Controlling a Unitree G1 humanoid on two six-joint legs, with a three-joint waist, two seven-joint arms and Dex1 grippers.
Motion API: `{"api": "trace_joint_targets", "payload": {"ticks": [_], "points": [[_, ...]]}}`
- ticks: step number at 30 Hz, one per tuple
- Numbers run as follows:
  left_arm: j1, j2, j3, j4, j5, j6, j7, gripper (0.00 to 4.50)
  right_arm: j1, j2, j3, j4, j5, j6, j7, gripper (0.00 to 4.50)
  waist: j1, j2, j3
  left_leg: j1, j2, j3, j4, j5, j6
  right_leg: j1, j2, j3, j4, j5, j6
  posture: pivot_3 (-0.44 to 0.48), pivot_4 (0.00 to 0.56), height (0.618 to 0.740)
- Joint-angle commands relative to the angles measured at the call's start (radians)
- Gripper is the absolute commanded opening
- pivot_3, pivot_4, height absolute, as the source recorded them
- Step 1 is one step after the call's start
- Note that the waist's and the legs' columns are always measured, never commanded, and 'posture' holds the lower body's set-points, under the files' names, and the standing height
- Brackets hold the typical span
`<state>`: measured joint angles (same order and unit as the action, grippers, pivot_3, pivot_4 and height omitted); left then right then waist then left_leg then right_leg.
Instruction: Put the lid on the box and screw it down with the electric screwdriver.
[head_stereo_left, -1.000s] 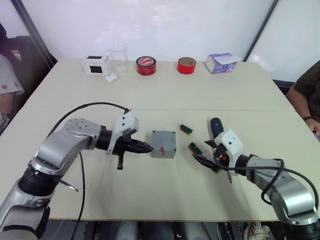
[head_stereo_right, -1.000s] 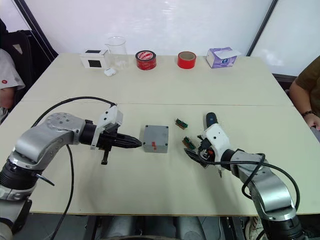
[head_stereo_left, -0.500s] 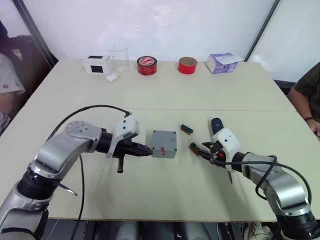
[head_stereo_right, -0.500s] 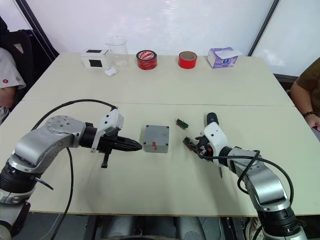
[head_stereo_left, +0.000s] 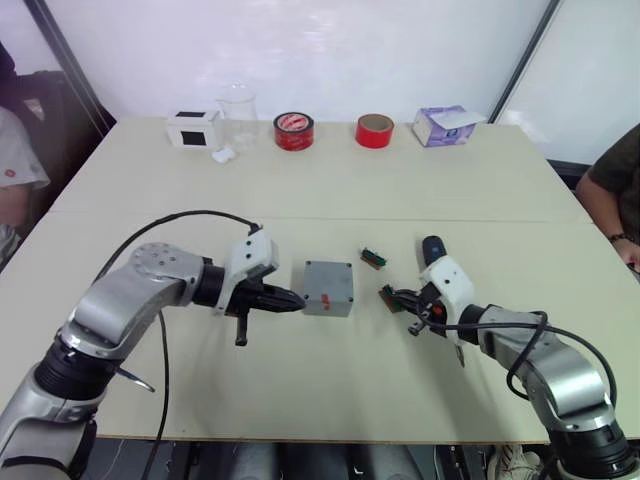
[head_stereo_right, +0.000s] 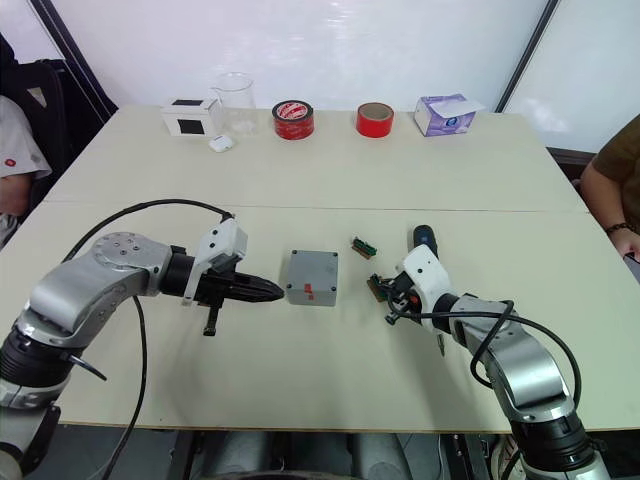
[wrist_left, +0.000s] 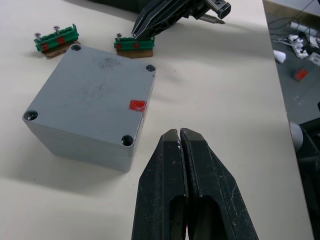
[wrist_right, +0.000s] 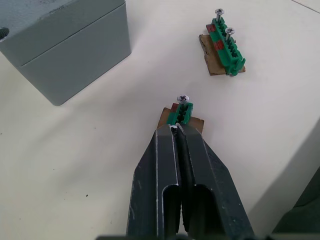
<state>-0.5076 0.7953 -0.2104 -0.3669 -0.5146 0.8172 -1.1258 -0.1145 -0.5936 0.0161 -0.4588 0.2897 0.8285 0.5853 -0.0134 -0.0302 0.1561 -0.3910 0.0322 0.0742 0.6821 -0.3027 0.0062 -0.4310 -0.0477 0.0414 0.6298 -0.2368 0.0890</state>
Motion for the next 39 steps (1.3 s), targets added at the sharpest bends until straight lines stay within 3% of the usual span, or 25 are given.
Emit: {"api": "trace_joint_targets", "payload": {"ticks": [1, 17, 23, 39], "points": [[0.001, 0.007, 0.026, -0.018, -0.007, -0.016, 0.003, 0.00, -0.009, -0.002, -0.014, -0.019, 0.009, -0.010, -0.006, 0.03, 0.000, 0.000, 0.000, 0.000, 0.000, 0.000, 0.000, 0.000, 0.000, 0.000, 0.000, 0.000, 0.000, 0.000, 0.000, 0.000, 0.150, 0.740], [0.002, 0.000, 0.076, 0.063, -0.028, -0.015, 0.012, 0.00, -0.063, -0.005, -0.107, -0.151, 0.127, 0.062, -0.015, 0.03, -0.001, 0.000, 0.000, 0.000, 0.000, 0.000, 0.000, 0.000, 0.000, 0.000, 0.000, 0.000, 0.000, 0.000, 0.000, 0.000, 0.150, 0.740], [0.027, -0.001, 0.151, 0.072, -0.087, 0.040, 0.046, 0.00, -0.217, 0.087, 0.001, -0.081, 0.138, 0.032, -0.018, 0.03, -0.005, 0.001, 0.002, 0.000, 0.001, 0.001, 0.000, 0.000, 0.000, -0.001, 0.001, 0.001, 0.001, 0.000, 0.000, 0.000, 0.150, 0.740], [0.085, -0.038, 0.206, 0.015, -0.148, 0.090, 0.161, 0.00, -0.268, 0.100, 0.097, 0.077, 0.078, -0.092, 0.021, 0.03, -0.001, 0.001, 0.003, -0.001, 0.000, 0.001, 0.000, 0.000, 0.000, -0.002, -0.001, 0.001, 0.000, 0.000, 0.000, 0.000, 0.150, 0.740]]}}
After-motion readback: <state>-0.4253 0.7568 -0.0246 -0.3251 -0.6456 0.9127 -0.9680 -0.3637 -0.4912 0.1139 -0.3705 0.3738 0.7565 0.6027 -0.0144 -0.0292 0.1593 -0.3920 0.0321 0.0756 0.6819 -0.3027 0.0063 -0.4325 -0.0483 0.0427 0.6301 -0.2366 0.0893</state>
